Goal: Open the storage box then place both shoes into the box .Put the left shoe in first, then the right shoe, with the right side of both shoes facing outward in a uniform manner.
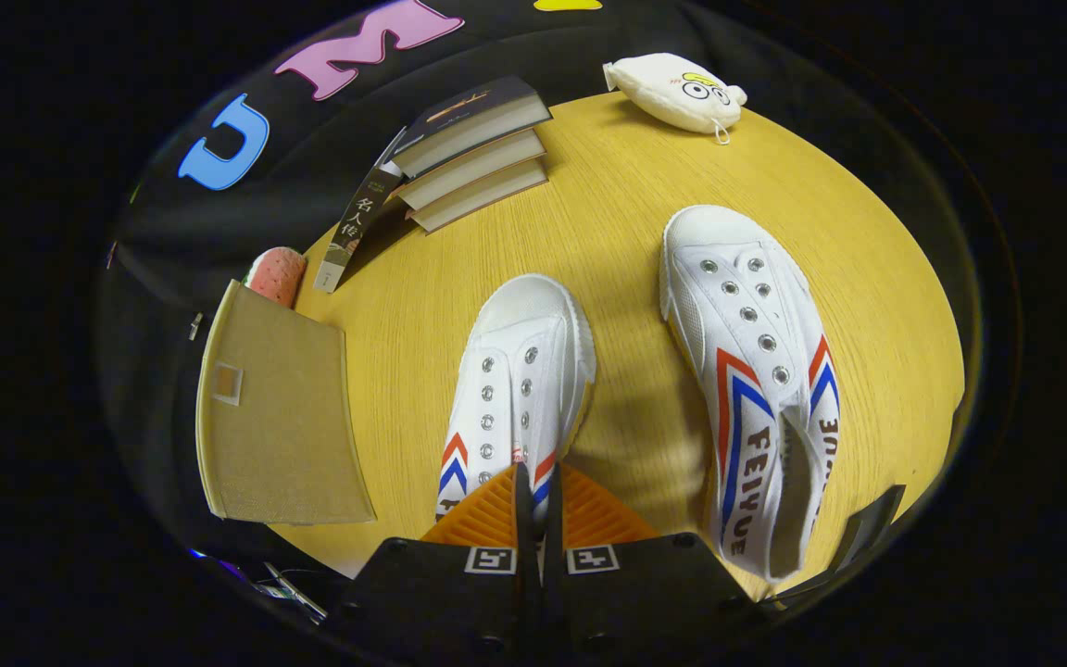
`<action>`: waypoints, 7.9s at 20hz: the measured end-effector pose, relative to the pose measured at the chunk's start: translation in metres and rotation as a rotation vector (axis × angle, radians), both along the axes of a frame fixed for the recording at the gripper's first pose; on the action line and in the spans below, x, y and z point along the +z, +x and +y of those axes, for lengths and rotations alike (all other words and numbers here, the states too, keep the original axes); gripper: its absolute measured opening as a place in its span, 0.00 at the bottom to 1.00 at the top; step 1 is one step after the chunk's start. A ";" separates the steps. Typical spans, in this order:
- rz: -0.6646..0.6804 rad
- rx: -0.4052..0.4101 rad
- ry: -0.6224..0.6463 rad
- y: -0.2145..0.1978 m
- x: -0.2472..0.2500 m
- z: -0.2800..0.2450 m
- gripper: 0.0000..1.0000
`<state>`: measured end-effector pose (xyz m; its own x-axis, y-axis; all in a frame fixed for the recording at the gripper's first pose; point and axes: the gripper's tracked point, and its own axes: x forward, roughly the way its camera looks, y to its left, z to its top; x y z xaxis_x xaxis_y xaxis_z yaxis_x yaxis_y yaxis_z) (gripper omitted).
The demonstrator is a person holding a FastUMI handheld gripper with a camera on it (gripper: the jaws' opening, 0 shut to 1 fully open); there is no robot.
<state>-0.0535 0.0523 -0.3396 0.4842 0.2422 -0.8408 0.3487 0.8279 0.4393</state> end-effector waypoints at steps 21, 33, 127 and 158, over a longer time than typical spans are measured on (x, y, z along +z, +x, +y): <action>-0.281 0.172 0.098 0.057 0.229 0.115 0.05; -0.142 0.275 0.258 0.102 0.196 0.300 0.05; 0.143 0.079 0.077 -0.038 -0.037 -0.146 0.18; 0.057 0.231 0.288 0.053 0.196 0.222 0.07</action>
<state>-0.0005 0.2747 -0.1438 0.3431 0.5699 -0.7467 0.1981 0.7331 0.6506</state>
